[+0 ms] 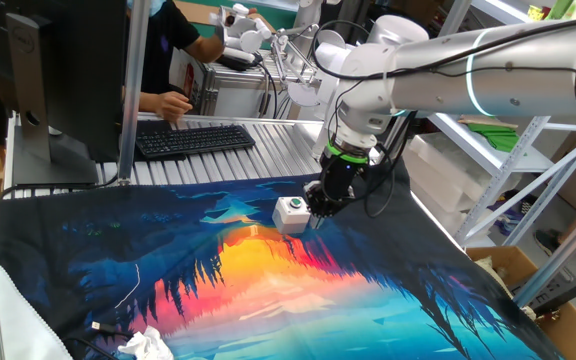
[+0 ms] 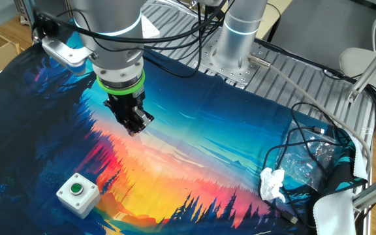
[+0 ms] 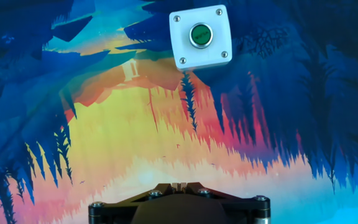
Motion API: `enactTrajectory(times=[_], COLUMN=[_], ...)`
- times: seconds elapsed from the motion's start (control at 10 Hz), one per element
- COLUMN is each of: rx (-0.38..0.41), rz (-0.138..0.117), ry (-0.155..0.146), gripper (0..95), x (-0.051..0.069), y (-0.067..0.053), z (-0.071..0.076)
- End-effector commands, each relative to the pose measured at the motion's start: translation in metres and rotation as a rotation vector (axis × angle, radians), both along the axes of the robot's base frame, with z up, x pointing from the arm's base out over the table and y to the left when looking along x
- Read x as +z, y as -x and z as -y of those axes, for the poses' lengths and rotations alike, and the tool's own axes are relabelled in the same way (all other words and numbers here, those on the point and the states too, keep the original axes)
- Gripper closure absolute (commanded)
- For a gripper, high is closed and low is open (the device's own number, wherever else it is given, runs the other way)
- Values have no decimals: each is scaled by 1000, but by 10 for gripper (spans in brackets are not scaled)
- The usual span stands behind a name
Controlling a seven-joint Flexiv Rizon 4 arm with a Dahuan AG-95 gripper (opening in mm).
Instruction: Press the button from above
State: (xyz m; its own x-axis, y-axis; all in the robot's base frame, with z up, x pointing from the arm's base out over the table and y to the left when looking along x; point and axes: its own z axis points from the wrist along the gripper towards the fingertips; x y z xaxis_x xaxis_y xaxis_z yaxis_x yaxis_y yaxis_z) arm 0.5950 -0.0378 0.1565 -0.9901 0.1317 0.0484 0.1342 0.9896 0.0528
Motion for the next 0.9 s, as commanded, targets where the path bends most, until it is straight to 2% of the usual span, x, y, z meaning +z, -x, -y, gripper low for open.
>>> enactTrajectory(times=[0.1,0.9], rx=[-3,-8], rz=[-1,-10], ry=[1,-7], gripper=[950,950], x=[0,-1], y=[0,0], z=[0,-1])
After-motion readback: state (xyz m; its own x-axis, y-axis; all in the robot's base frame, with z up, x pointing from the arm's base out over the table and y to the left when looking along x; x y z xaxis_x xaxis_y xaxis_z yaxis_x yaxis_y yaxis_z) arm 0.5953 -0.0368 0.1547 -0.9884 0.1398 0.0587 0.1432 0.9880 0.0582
